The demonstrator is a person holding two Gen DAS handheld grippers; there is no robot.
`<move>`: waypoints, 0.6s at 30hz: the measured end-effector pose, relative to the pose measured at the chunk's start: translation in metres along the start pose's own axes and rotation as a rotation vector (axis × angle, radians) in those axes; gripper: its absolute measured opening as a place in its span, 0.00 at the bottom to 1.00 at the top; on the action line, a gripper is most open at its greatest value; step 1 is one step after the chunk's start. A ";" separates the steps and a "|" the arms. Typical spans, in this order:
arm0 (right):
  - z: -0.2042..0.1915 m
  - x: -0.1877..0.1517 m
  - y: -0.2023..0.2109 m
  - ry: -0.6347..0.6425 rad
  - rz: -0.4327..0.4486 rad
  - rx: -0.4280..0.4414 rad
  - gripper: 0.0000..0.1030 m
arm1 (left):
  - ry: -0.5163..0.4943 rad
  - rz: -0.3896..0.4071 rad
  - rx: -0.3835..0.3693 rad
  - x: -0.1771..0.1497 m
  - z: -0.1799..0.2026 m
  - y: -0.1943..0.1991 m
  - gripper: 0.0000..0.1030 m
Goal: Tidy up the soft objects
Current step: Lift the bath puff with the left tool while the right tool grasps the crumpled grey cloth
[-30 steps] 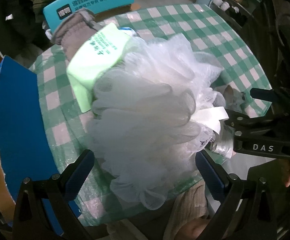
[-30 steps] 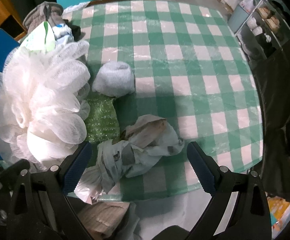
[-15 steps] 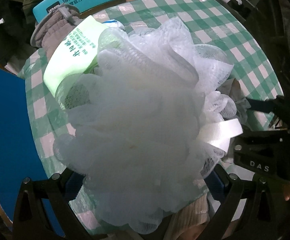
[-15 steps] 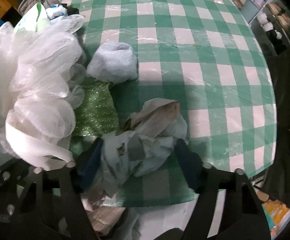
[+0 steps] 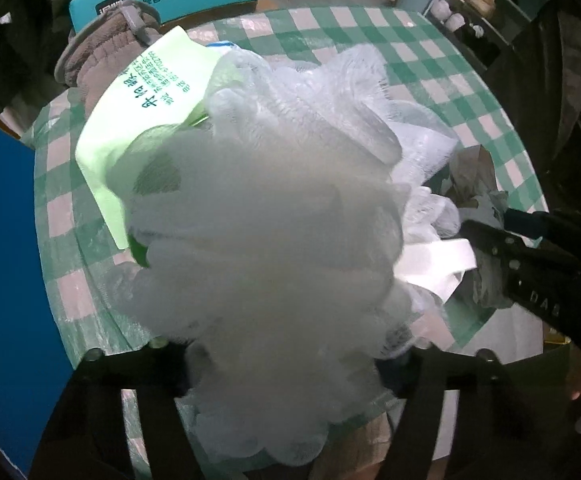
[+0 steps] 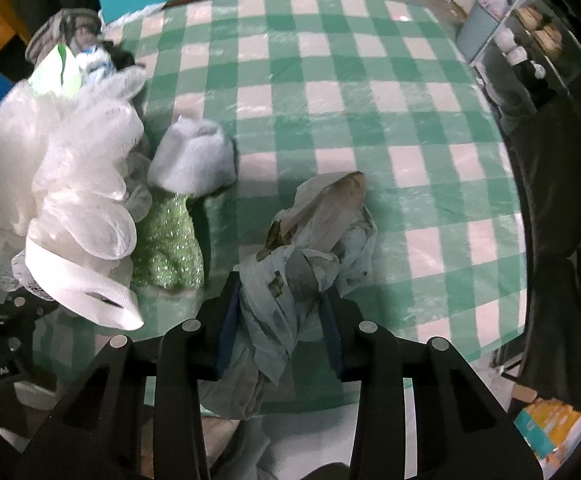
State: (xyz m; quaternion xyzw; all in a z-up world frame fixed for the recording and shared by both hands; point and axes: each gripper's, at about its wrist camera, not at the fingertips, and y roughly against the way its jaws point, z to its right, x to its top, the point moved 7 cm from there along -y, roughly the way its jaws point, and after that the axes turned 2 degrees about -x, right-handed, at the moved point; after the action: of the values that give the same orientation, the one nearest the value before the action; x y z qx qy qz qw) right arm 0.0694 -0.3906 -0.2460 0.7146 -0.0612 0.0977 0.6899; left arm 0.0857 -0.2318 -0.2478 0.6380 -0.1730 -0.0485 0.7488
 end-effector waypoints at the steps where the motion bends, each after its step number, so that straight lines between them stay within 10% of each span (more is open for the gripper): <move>1: 0.002 0.000 0.004 -0.007 0.008 0.003 0.35 | -0.003 0.006 -0.003 0.000 0.002 0.001 0.59; 10: -0.015 0.016 0.040 -0.023 0.099 0.019 0.35 | -0.016 0.049 -0.002 -0.009 0.004 0.027 0.45; 18: -0.021 0.016 0.043 -0.008 0.098 0.023 0.35 | -0.014 0.013 0.025 -0.036 -0.024 0.048 0.55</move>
State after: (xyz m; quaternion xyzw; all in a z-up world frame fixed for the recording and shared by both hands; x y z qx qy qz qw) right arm 0.0744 -0.3704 -0.1994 0.7192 -0.0978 0.1294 0.6756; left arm 0.0528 -0.1905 -0.2110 0.6459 -0.1831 -0.0460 0.7397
